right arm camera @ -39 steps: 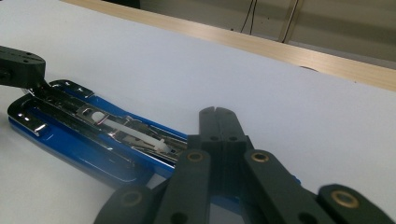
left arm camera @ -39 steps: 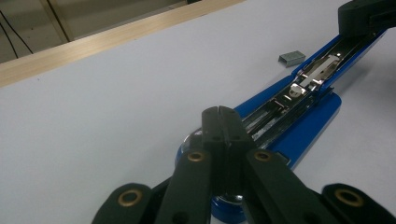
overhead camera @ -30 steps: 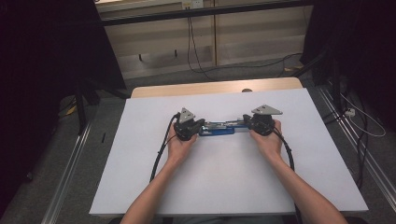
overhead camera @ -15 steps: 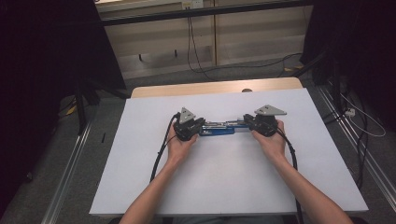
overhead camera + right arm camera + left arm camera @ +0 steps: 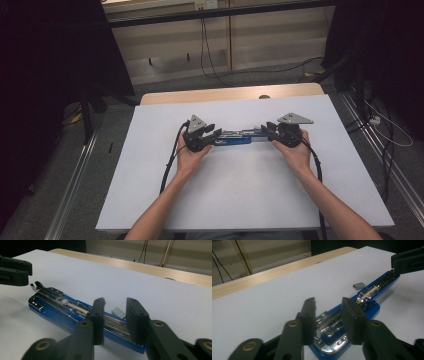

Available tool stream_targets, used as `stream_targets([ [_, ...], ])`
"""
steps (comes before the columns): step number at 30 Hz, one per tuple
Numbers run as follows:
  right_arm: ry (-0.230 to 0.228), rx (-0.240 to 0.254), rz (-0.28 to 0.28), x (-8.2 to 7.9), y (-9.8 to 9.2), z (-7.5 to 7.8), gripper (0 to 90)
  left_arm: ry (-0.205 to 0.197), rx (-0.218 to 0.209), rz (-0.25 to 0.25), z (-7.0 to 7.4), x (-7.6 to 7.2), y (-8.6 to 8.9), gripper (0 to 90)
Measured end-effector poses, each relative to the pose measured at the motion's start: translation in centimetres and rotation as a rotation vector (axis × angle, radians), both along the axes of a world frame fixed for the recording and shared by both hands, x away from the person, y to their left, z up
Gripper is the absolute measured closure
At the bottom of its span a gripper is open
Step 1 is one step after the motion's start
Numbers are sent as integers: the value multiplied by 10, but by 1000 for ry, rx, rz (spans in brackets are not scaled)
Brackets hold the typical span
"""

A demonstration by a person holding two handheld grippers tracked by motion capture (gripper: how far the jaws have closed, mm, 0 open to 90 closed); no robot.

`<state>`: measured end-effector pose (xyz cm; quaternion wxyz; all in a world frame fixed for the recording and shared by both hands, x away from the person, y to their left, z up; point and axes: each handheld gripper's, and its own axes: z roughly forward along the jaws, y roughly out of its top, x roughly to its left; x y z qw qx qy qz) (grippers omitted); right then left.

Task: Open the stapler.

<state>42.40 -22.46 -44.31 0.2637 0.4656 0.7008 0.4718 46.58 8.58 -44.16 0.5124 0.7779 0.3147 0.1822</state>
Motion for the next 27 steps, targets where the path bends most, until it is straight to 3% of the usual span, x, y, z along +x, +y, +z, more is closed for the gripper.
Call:
stream_targets([
  [7,3,6,6,0,1,0,522,18,24,55,3,0,4,325],
  [13,-9,2,12,0,0,2,401,30,25,51,7,-2,9,153],
  [21,-30,3,-1,0,3,2,201,-23,26,54,8,-9,16,41],
  [24,-36,4,-6,0,3,2,162,-6,10,45,8,-10,19,35],
  [27,-41,13,-18,0,1,3,137,-17,19,27,8,-12,20,35],
])
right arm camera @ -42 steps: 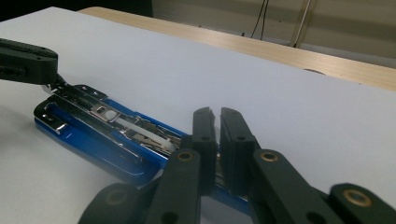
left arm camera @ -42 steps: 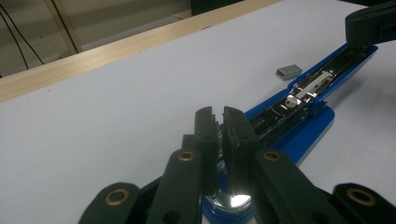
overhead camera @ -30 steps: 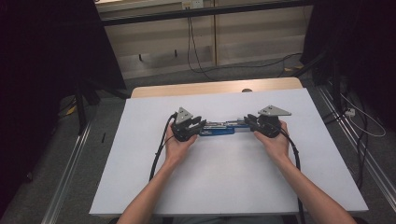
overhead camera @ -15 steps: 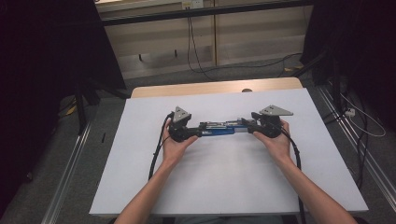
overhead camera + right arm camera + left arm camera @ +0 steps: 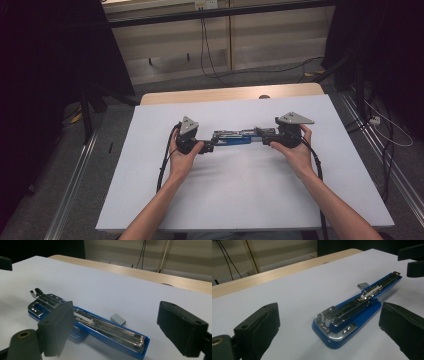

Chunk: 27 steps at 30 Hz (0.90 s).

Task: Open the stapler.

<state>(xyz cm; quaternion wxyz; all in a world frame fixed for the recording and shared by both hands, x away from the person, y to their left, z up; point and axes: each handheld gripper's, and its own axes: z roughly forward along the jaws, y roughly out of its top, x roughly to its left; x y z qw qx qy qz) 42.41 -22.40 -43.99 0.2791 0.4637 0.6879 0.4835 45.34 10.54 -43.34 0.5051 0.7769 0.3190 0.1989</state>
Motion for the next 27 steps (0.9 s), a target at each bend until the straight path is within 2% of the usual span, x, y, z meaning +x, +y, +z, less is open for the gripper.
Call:
stream_targets([
  [4,-1,11,-7,0,-6,1,130,-21,7,16,0,-3,2,35],
  [7,1,14,-15,1,-10,2,129,-8,15,28,-1,-5,5,36],
  [12,1,5,-15,1,-12,3,129,-14,28,57,-4,-13,16,37],
  [14,1,1,-12,1,-12,4,128,-17,16,63,-2,-17,21,40],
  [19,22,-22,-3,-2,-12,7,130,-36,5,73,2,-34,34,41],
  [27,18,-22,10,0,-12,9,129,-45,-13,84,2,-58,54,41],
])
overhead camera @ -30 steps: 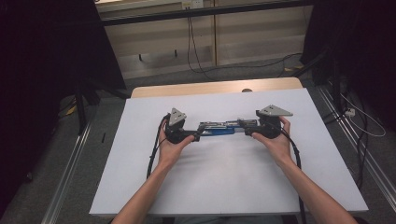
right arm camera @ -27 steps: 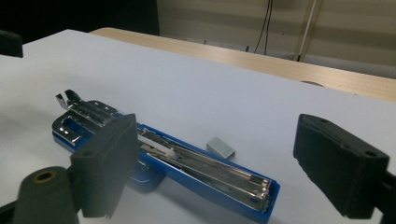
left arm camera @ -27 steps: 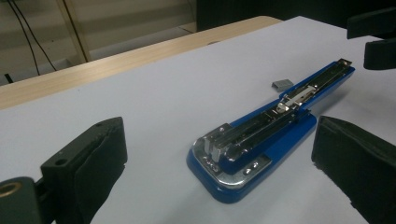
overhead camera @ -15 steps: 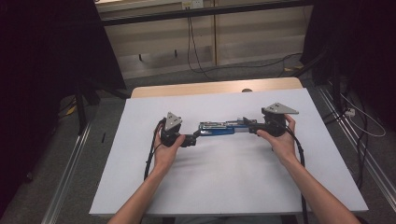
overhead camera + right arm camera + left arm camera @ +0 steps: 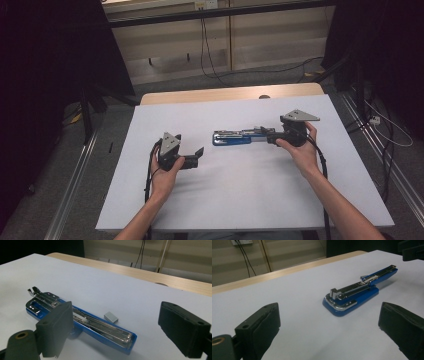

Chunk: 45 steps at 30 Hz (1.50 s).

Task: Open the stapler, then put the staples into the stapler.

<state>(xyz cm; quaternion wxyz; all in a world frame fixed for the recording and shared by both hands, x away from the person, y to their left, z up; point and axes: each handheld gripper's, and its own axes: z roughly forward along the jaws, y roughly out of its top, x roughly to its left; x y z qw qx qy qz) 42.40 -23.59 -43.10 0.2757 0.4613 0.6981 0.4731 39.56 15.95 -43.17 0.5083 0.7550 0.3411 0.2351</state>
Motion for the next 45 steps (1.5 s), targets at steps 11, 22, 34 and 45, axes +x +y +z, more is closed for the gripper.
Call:
stream_targets([
  [11,31,7,15,12,0,3,159,-20,-4,6,1,-26,19,39],
  [22,141,-57,42,40,2,15,156,9,2,-21,-7,-41,19,39],
  [34,262,-128,112,71,6,17,246,-10,1,-23,-6,-40,15,39],
  [45,434,-199,173,99,13,14,313,-26,39,-60,-8,-43,9,37],
])
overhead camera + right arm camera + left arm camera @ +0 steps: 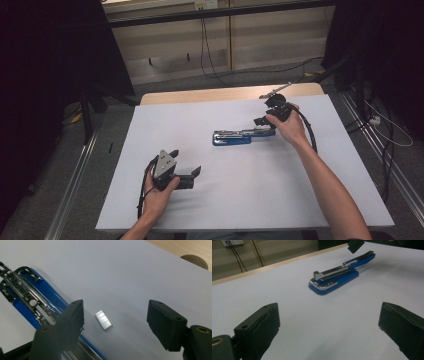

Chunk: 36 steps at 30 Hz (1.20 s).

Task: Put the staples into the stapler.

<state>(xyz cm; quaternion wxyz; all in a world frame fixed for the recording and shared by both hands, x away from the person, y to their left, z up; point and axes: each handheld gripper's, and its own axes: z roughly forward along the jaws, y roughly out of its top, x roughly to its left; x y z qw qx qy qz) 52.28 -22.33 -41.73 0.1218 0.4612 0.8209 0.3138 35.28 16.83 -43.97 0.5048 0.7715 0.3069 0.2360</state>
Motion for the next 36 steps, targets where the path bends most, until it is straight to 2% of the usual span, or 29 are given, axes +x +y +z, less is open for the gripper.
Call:
stream_targets([
  [4,0,-19,12,5,0,-1,271,5,4,5,-1,1,1,37],
  [7,30,-35,44,9,1,-2,264,8,9,4,-1,1,0,37],
  [12,43,-49,83,14,3,-2,390,5,13,0,-1,1,0,37],
  [16,62,-61,110,17,6,-8,460,4,13,4,-1,1,1,37],
  [21,82,-73,135,17,9,-13,503,6,12,8,-1,2,2,37],
  [26,81,-79,142,19,10,-16,546,10,13,5,-2,2,1,37],
  [28,94,-97,157,20,11,-17,554,6,14,4,-1,2,1,37],
  [30,96,-95,170,22,12,-17,592,4,12,4,-1,2,1,37],
  [36,106,-85,182,21,14,-17,628,4,11,5,-1,2,1,37],
])
